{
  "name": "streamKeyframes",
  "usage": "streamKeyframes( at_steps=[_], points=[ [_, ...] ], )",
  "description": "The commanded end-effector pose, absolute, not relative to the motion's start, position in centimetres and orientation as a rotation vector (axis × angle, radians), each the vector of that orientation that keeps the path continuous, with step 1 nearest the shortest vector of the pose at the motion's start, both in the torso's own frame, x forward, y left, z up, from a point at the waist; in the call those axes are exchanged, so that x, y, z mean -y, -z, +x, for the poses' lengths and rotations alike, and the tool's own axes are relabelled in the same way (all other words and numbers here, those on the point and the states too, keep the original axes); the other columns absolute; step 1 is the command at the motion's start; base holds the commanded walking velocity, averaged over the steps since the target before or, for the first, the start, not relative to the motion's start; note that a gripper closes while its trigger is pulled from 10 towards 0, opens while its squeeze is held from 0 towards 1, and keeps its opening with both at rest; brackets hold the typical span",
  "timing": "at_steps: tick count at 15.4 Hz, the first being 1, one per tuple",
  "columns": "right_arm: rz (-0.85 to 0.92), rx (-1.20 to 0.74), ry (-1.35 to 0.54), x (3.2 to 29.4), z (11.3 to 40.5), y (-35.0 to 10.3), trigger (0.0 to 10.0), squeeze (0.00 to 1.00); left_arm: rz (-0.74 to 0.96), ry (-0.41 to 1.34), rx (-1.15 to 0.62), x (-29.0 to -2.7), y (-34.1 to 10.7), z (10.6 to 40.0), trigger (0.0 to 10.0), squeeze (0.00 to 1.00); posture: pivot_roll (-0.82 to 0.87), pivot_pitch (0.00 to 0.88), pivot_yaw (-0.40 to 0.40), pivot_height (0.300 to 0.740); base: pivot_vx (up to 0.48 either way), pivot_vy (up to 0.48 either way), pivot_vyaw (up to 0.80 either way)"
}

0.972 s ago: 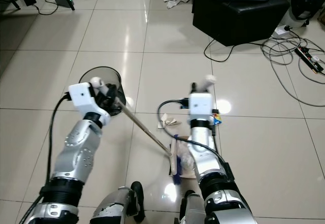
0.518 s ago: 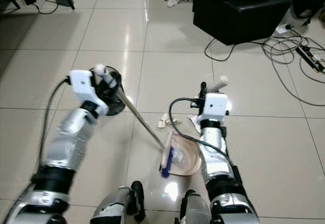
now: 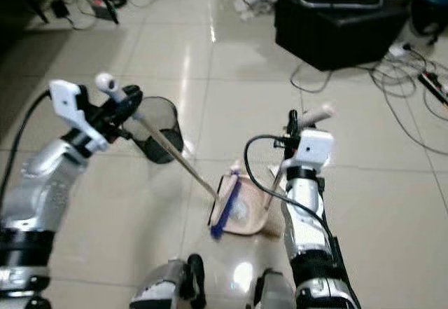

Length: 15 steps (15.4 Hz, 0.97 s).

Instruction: Sweep floor

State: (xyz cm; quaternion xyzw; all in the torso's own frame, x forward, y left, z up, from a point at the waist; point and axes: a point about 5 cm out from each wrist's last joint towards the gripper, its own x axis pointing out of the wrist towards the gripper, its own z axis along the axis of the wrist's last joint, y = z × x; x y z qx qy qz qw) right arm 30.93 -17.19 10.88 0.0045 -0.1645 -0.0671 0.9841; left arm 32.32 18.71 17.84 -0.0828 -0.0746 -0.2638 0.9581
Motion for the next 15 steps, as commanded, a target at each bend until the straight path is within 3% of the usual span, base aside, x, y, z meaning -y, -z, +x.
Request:
streamKeyframes(
  at_steps=[1,5,10,13,15],
  points=[
    [0.034,0.373,0.136,17.2,30.9,-11.7,10.0,0.00,-0.165,0.542,0.196,-19.5,-19.1,32.3,10.0,0.00,0.06,0.096,0.113,0.740,0.000,0.000,0.00],
    [0.068,0.352,0.163,17.9,30.6,-11.3,10.0,0.00,-0.108,0.417,0.321,-22.5,-22.1,33.1,10.0,0.00,0.06,0.077,0.111,0.740,0.000,0.000,0.00],
    [0.091,0.344,0.193,18.6,30.3,-11.1,10.0,0.00,-0.028,0.350,0.347,-25.1,-23.4,33.3,10.0,0.00,0.07,0.075,0.115,0.740,0.000,0.000,0.00],
    [0.105,0.371,0.195,19.1,30.0,-11.9,10.0,0.00,0.065,0.304,0.295,-26.5,-21.7,33.2,10.0,0.00,0.06,0.076,0.118,0.740,0.000,0.000,0.00],
    [0.127,0.389,0.208,19.5,29.8,-12.7,10.0,0.00,0.093,0.324,0.214,-26.0,-19.0,32.4,10.0,0.00,0.05,0.077,0.121,0.740,0.000,0.000,0.00]
  ],
)
